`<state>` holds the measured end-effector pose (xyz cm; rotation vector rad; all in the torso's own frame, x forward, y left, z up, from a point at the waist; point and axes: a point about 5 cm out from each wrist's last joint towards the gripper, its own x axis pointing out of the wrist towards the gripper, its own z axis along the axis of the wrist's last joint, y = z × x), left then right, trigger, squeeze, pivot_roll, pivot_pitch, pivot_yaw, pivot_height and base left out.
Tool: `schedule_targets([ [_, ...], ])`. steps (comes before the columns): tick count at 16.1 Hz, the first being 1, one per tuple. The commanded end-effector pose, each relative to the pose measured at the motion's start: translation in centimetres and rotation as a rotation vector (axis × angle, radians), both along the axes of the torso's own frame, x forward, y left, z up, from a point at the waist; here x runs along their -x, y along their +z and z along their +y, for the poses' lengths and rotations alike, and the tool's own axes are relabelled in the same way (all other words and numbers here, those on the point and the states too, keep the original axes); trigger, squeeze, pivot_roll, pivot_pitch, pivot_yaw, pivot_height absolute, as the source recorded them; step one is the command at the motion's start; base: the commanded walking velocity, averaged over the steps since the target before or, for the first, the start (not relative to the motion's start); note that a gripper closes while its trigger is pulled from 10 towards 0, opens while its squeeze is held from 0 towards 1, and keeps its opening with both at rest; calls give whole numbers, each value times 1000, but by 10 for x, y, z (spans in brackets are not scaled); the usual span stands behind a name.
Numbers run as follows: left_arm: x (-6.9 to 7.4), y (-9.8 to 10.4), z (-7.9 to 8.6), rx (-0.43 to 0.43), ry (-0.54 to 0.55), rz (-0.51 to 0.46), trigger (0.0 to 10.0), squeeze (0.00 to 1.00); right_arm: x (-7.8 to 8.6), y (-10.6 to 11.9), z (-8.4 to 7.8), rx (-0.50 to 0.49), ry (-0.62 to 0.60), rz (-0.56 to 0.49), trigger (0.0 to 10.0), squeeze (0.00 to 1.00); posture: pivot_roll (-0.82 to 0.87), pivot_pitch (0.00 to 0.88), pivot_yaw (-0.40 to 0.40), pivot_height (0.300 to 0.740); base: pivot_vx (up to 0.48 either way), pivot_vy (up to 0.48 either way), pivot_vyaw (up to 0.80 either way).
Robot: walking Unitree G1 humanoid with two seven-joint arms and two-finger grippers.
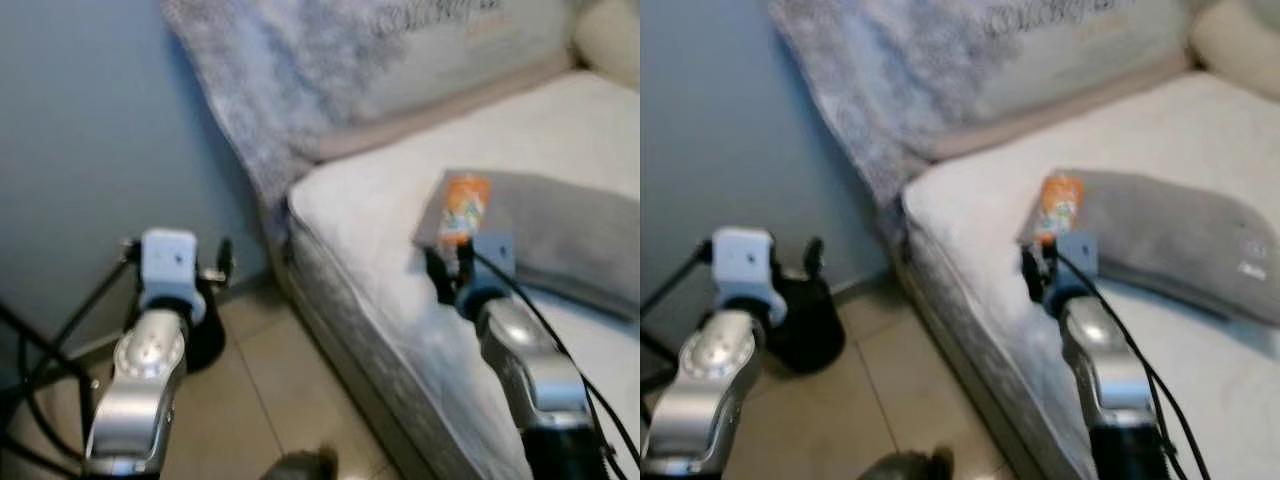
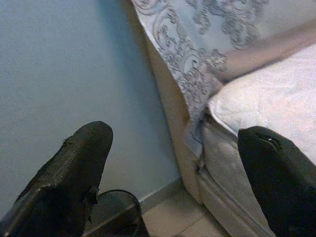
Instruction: Clean up the room
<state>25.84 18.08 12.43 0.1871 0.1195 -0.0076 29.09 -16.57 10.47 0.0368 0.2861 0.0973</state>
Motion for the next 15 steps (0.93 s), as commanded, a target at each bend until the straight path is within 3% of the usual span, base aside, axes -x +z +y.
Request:
schedule_targets([
  [1, -1, -4, -3, -10, -58, 41, 10000, 8, -1, 3, 10, -61, 42, 8, 10000, 0, 21, 0, 74, 740, 0, 0, 800],
  [2, -1, -8, -6, -2, -103, 59, 10000, 0, 2, 0, 17, -90, 79, 24, 10000, 0, 26, 0, 73, 740, 0, 0, 669],
  [4, 2, -13, -6, 68, -115, 82, 10000, 0, 6, -6, 25, -40, 150, 37, 10000, 0, 22, 0, 74, 740, 0, 0, 0],
  [7, -1, -11, -6, 37, -117, 62, 10000, 0, 5, -6, 25, -35, 160, 40, 10000, 0, 16, 0, 73, 740, 0, 0, 533],
  [13, -2, -10, -5, 86, -123, 40, 10000, 0, 6, -9, 27, 2, 177, 54, 10000, 0, 15, 0, 64, 740, 0, 0, 800],
  [15, -2, -10, -5, 84, -120, 40, 10000, 0, 3, -9, 26, 18, 168, 49, 10000, 0, 18, 0, 58, 740, 0, 0, 253],
])
